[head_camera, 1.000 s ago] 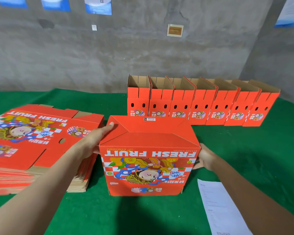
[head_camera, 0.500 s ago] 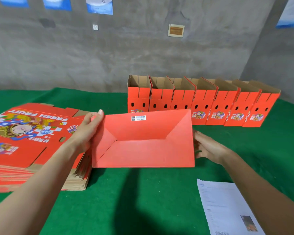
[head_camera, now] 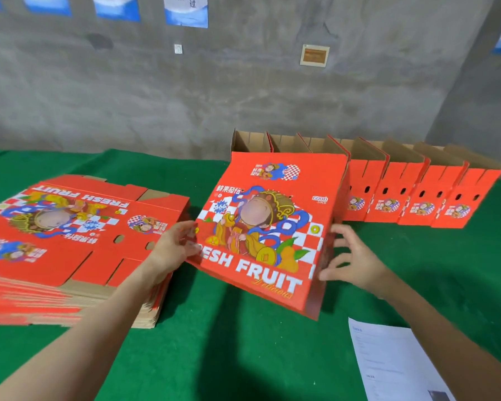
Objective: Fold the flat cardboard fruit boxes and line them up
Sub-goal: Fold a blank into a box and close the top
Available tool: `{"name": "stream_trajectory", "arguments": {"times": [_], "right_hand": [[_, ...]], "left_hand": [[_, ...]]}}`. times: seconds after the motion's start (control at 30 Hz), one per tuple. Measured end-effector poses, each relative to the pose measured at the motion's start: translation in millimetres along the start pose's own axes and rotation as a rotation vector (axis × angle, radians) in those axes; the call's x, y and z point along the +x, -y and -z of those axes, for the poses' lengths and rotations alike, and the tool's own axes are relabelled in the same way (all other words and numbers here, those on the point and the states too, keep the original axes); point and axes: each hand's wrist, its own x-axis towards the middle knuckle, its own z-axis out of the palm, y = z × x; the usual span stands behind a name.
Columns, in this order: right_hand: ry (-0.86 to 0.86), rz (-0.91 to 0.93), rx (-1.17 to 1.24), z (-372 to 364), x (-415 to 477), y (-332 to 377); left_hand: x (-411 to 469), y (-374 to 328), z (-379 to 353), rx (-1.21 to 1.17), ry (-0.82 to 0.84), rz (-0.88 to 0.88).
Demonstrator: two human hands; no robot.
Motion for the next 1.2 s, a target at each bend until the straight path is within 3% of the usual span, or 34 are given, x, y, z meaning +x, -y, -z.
{"name": "stream_trajectory", "arguments": {"times": [0.17,0.27,0.37,0.47,0.63,0.73,1.0,1.2], "right_hand": [[-0.093,0.137,-0.444,-59.6,8.8,-14.0],[-0.014,0.119,-0.589,-95.4,20.1,-20.8],[0.146,0.064,-0.681,-135.3,31.7,-23.5],[0.235,-0.028,-0.788,-170.2,49.3,-22.7],[0.233,-0.080,-0.865,-203.7,93.5,-18.7],[0.219,-0.081,-0.855,-217.6,124.2,-21.3],[0.238,-0.067,-0.842,-220.6,221.5,-24.7],[0.231,-0.072,-0.977,-241.7,289.5,-17.8]], "left_hand": [[17.4,32.6,13.9,0.605,-0.053,-0.002],[30.8,47.9,34.6,0.832,-0.139,0.046],[46.3,60.3,60.9,0.990,-0.106,0.103],[61.1,72.1,81.7,1.073,-0.026,0.159],[83.9,85.4,97.1,1.208,0.075,0.173],[104.2,82.7,99.8,1.313,0.036,0.166],[149.3,90.8,104.0,1.238,0.082,0.063],[179.8,84.0,97.8,1.418,0.059,0.083]]}}
